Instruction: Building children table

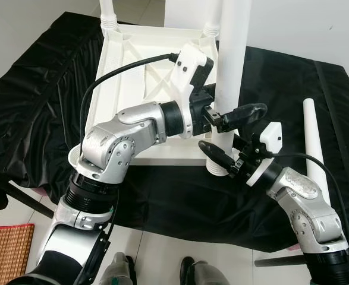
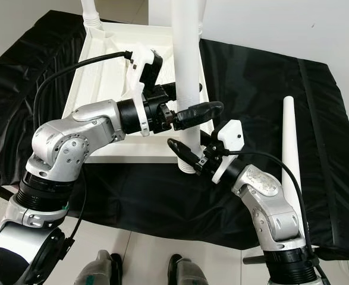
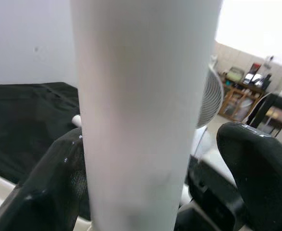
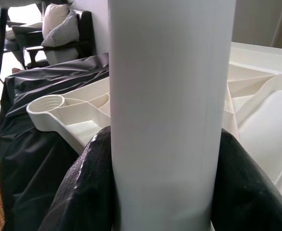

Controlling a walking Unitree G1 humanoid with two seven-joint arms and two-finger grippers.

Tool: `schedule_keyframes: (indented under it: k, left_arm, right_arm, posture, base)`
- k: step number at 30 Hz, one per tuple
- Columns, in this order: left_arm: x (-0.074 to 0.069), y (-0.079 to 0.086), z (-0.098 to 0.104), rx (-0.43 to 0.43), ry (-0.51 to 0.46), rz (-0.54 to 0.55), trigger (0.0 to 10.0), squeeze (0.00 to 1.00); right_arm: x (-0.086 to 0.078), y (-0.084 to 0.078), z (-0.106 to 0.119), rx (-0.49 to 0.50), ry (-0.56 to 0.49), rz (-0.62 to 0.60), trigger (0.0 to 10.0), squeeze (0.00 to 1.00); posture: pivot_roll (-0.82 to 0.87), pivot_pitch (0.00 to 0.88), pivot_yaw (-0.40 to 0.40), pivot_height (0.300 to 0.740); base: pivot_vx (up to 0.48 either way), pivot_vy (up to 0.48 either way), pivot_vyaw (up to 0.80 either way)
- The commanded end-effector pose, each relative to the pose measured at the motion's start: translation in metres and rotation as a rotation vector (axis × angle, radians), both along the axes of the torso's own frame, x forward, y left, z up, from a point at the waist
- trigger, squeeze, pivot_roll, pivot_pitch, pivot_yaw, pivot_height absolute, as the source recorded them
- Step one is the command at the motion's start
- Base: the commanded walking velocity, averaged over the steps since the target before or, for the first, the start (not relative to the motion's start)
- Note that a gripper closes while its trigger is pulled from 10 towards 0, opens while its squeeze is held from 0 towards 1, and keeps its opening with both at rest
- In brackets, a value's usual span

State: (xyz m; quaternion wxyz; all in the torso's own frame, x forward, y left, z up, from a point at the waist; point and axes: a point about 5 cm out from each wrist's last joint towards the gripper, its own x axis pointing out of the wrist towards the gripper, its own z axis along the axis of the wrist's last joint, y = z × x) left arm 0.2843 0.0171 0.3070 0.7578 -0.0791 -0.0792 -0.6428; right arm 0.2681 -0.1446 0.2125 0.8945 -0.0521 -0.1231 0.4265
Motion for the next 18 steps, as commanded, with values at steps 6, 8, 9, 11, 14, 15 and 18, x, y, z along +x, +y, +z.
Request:
schedule_keyframes:
  k: [6, 8, 9, 11, 14, 15, 18]
  left_arm:
    - [-0.001, -0.001, 0.012, -0.058, 0.081, -0.101, 0.0, 0.00]
    - [0.000, 0.000, 0.014, -0.062, 0.085, -0.101, 0.0, 0.00]
    - [0.000, 0.000, 0.015, -0.066, 0.092, -0.108, 0.0, 0.00]
    - [-0.001, -0.001, 0.016, -0.063, 0.092, -0.116, 0.0, 0.00]
    - [-0.002, -0.001, 0.017, -0.060, 0.085, -0.125, 0.0, 0.00]
    - [-0.002, -0.002, 0.018, -0.062, 0.087, -0.125, 0.0, 0.00]
    - [-0.001, -0.003, 0.018, -0.051, 0.093, -0.105, 0.0, 0.00]
  right_arm:
    - [-0.003, -0.002, 0.001, -0.021, -0.018, 0.012, 10.0, 0.00]
    - [-0.003, -0.003, 0.001, -0.023, -0.020, 0.008, 10.0, 0.00]
    - [-0.002, -0.004, 0.002, -0.022, -0.022, 0.003, 10.0, 0.00]
    - [-0.002, -0.005, 0.002, -0.019, -0.025, -0.004, 10.0, 0.00]
    - [-0.002, -0.005, 0.003, -0.018, -0.026, -0.007, 10.0, 0.00]
    - [-0.002, -0.005, 0.003, -0.018, -0.027, -0.011, 10.0, 0.00]
    - [-0.001, -0.006, 0.003, -0.014, -0.024, -0.018, 10.0, 0.00]
  posture:
    - [0.08, 0.159, -0.058, 0.740]
    - [0.08, 0.159, -0.058, 0.740]
    - [0.08, 0.159, -0.058, 0.740]
    - [0.08, 0.164, -0.055, 0.740]
    - [0.08, 0.164, -0.055, 0.740]
    - [0.08, 0.164, -0.055, 0.740]
    - [0.07, 0.167, -0.055, 0.740]
  base:
    - [0.000, 0.000, 0.00]
    - [0.000, 0.000, 0.00]
    - [0.000, 0.000, 0.00]
    - [0.000, 0.000, 0.00]
    - [0.000, 0.000, 0.00]
    - [0.000, 0.000, 0.00]
    - [0.000, 0.000, 0.00]
